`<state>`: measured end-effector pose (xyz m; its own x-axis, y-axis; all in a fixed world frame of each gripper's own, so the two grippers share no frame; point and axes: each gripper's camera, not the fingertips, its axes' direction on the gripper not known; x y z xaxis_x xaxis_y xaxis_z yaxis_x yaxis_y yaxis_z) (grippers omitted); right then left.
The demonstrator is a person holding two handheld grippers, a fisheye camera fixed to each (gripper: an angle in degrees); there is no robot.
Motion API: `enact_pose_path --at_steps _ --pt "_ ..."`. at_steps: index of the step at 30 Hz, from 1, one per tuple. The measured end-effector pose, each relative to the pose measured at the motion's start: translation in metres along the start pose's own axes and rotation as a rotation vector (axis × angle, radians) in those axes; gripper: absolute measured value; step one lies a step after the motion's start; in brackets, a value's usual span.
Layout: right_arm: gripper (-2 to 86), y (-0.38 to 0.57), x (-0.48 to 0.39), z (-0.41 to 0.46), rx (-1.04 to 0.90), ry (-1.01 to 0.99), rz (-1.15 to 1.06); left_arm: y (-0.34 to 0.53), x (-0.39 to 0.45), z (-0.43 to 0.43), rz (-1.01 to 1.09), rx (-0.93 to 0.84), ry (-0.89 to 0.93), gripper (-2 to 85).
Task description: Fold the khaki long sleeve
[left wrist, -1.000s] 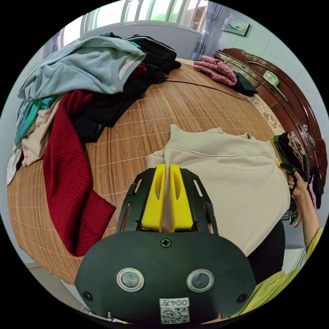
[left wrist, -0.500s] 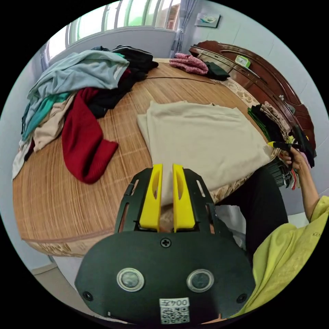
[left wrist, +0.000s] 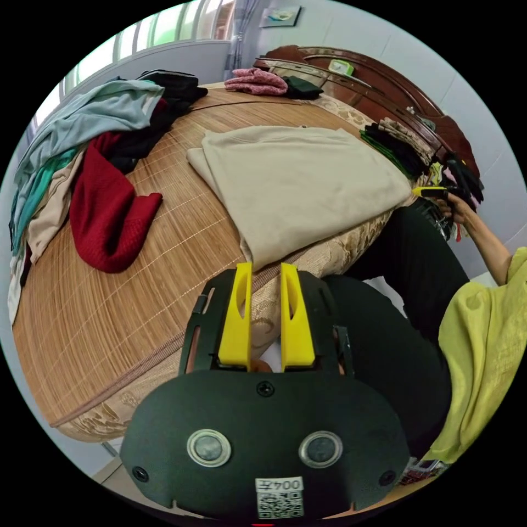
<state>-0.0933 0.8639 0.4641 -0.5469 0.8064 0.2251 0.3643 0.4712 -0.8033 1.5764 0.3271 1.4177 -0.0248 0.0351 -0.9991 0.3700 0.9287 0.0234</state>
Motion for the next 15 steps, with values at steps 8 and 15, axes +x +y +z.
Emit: enact_pose_path --at_steps 8,15 --pt "-0.2 -0.001 -0.006 0.024 -0.039 0.062 0.072 -0.003 -0.013 -0.004 -0.034 0.003 0.002 2.4" --pt "5.2 0.017 -0.007 0.019 0.02 -0.001 0.09 -0.002 -0.026 -0.007 -0.137 0.028 0.074 1.9"
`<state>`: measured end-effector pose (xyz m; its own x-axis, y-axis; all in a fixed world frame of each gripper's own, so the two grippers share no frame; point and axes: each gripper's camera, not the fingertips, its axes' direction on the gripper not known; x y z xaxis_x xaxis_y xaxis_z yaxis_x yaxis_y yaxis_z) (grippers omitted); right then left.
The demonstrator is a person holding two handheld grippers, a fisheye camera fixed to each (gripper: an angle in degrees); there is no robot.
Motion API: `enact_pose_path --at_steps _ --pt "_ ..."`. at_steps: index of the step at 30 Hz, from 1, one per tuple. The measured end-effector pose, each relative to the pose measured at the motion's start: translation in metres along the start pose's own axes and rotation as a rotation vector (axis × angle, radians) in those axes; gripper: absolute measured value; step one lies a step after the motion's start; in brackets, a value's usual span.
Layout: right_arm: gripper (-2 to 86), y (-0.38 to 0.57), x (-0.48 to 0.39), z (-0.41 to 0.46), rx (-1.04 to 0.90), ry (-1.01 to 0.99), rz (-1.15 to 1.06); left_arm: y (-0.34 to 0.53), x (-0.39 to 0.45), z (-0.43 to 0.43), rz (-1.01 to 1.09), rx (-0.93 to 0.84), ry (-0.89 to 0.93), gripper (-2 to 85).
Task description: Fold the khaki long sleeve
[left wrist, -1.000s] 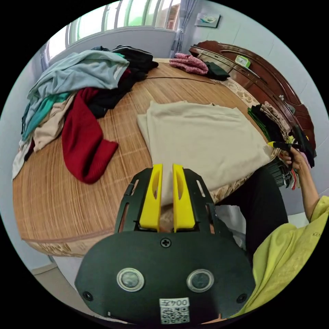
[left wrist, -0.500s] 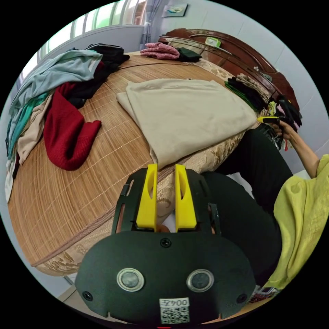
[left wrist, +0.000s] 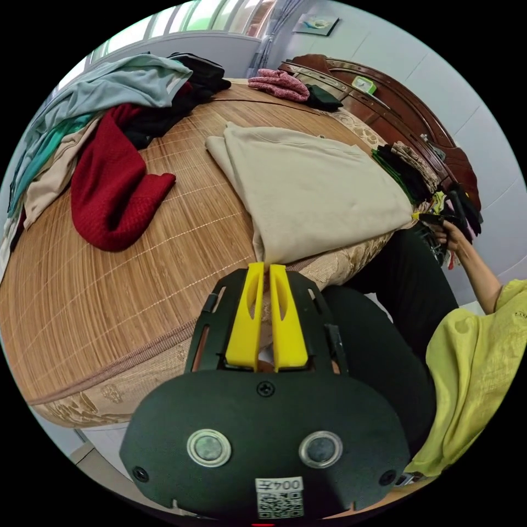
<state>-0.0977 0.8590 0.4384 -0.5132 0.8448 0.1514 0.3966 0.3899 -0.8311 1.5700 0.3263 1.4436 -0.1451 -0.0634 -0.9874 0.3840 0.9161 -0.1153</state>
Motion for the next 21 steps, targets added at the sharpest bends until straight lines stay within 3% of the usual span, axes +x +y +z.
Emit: enact_pose_path --at_steps 3,9,14,21 --pt "9.6 0.009 0.0 0.0 -0.008 0.001 -0.021 -0.005 0.003 -0.003 0.004 -0.008 -0.003 2.0" --pt "3.5 0.008 -0.006 0.022 -0.008 0.053 -0.003 -0.016 0.016 -0.01 0.006 -0.018 -0.039 1.9" --pt "3.2 0.012 0.009 0.02 -0.018 -0.091 0.098 -0.024 0.019 -0.021 -0.065 -0.016 -0.004 1.6" --pt "-0.5 0.008 -0.024 -0.018 -0.028 -0.049 -0.012 -0.049 0.049 -0.092 -0.06 0.016 -0.121 0.5"
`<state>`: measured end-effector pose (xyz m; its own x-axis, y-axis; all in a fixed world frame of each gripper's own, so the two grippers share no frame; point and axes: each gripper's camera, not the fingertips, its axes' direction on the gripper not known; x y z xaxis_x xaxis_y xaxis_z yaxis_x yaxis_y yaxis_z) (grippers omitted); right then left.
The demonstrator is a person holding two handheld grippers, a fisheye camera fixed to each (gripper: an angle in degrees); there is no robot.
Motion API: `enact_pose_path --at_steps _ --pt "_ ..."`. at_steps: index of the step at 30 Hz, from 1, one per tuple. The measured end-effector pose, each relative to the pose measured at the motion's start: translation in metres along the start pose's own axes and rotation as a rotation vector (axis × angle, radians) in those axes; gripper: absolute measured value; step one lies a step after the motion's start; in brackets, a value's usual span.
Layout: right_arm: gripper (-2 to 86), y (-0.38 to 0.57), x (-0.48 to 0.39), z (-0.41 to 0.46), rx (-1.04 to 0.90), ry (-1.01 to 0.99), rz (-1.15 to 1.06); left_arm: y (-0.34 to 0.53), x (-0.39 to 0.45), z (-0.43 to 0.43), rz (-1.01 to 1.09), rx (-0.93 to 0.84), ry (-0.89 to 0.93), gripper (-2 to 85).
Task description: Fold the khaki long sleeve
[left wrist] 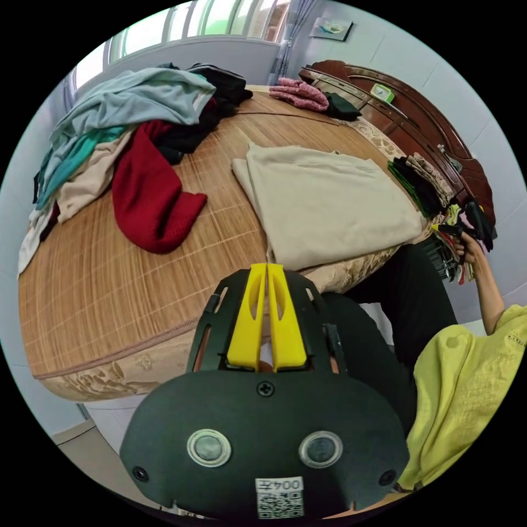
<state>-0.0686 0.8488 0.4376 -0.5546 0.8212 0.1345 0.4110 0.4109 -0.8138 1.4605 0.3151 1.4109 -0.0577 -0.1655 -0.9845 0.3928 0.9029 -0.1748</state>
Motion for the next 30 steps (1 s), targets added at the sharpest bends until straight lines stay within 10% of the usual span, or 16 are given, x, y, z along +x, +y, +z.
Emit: enact_pose_path --at_steps 13,30 --pt "-0.8 -0.071 -0.039 0.084 -0.323 0.179 -0.13 -0.137 0.123 0.068 0.228 -0.355 -0.191 0.6" --pt "-0.5 -0.045 0.019 0.044 -0.232 0.106 -0.123 -0.168 0.166 0.034 0.218 -0.332 -0.183 0.3"
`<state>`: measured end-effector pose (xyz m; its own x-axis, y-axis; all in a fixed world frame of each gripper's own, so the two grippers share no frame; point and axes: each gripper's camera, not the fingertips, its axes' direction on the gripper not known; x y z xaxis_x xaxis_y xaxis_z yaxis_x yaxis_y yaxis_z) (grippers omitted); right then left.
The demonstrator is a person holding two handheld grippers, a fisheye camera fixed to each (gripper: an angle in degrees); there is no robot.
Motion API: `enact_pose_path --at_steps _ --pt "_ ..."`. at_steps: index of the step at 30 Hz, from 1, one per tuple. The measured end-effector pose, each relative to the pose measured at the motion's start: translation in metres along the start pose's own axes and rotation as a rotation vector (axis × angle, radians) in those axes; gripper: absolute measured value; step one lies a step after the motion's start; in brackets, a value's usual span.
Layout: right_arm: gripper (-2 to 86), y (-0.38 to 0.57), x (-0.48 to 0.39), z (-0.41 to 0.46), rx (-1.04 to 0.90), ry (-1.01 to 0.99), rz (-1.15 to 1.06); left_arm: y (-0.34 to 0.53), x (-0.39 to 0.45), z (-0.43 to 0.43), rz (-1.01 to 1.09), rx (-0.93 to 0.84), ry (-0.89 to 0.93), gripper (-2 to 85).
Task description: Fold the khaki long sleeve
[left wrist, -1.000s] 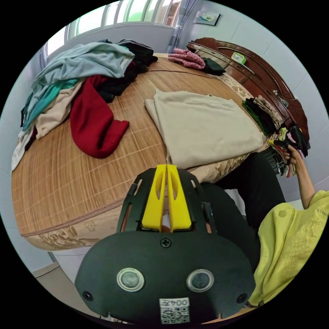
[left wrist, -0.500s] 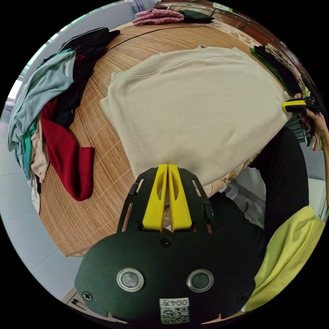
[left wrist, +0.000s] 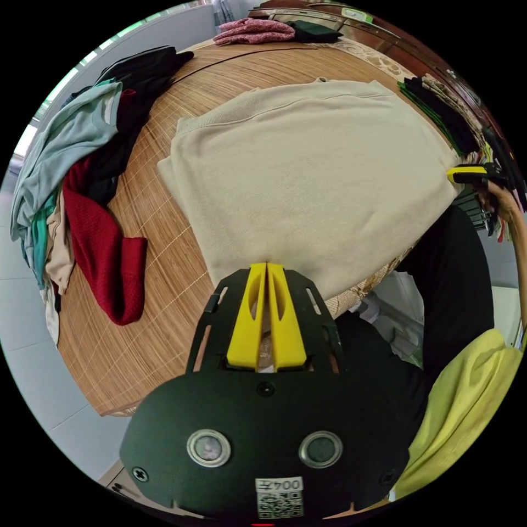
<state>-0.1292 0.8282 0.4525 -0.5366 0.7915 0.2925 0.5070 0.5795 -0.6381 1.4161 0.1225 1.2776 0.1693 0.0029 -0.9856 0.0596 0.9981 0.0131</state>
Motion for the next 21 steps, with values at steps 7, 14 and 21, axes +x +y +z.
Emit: enact_pose_path --at_steps 7,14,21 --pt "5.2 0.027 0.043 -0.032 0.054 -0.055 0.03 -0.007 0.017 -0.022 0.02 -0.037 -0.034 0.4" --pt "14.9 0.128 0.152 -0.085 0.434 -0.482 0.306 0.0 0.023 -0.041 -0.005 -0.022 -0.017 1.4" --pt "14.4 0.196 0.237 -0.063 0.561 -0.786 0.577 0.029 0.038 -0.09 -0.035 0.169 0.104 8.0"
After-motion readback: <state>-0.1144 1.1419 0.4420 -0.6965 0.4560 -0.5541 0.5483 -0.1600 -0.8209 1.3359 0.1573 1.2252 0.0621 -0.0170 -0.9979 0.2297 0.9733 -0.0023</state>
